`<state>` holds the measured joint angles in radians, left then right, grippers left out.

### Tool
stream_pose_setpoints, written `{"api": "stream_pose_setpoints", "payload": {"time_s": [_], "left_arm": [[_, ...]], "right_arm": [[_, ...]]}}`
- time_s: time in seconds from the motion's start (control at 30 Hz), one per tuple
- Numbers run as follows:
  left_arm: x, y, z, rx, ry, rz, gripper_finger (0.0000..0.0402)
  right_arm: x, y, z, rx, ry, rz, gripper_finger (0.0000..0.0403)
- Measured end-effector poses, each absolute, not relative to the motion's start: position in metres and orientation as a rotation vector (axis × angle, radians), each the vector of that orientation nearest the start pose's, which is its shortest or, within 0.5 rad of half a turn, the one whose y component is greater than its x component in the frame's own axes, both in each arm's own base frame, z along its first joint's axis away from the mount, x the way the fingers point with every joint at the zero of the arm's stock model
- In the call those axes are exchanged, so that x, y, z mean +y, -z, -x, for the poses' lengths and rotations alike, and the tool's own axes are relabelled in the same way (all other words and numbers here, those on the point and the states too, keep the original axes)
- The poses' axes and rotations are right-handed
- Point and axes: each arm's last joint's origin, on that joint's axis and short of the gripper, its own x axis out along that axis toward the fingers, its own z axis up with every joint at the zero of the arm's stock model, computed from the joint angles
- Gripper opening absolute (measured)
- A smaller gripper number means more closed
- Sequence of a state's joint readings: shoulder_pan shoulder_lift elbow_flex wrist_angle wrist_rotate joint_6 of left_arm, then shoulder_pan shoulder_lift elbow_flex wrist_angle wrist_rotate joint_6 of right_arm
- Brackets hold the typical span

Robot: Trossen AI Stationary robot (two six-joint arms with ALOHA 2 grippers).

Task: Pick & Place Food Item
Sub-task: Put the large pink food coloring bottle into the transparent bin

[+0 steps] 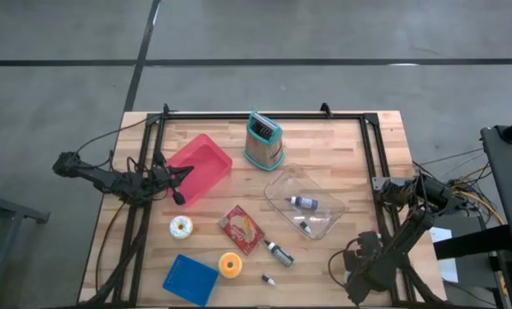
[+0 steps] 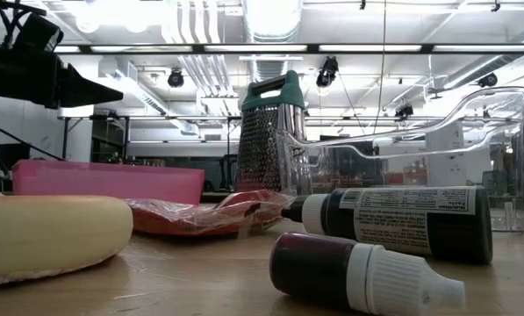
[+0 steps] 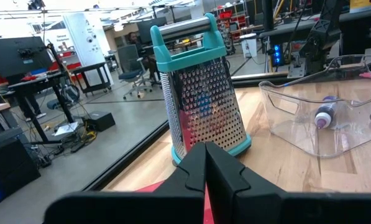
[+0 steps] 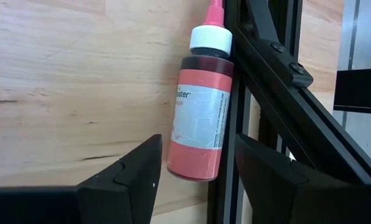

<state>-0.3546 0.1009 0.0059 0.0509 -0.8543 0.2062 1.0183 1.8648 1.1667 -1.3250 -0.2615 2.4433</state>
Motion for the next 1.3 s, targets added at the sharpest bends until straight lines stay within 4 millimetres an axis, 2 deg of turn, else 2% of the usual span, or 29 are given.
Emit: {"api": "stream_pose_setpoints", "payload": {"time_s": [0.7,1.3], "left_arm": [[-0.012,-0.163,-0.095,0.088,-0.494,-0.227,0.0005],[-0.012,-0.163,-0.095,0.088,-0.494,-0.227,0.0005]], "right_arm": [[0.232,-0.139,-0.134,1.434,1.548,-0.679,0.0182],[0.233,-0.137,-0.130,1.480,1.535,-0.659,0.0180]]}}
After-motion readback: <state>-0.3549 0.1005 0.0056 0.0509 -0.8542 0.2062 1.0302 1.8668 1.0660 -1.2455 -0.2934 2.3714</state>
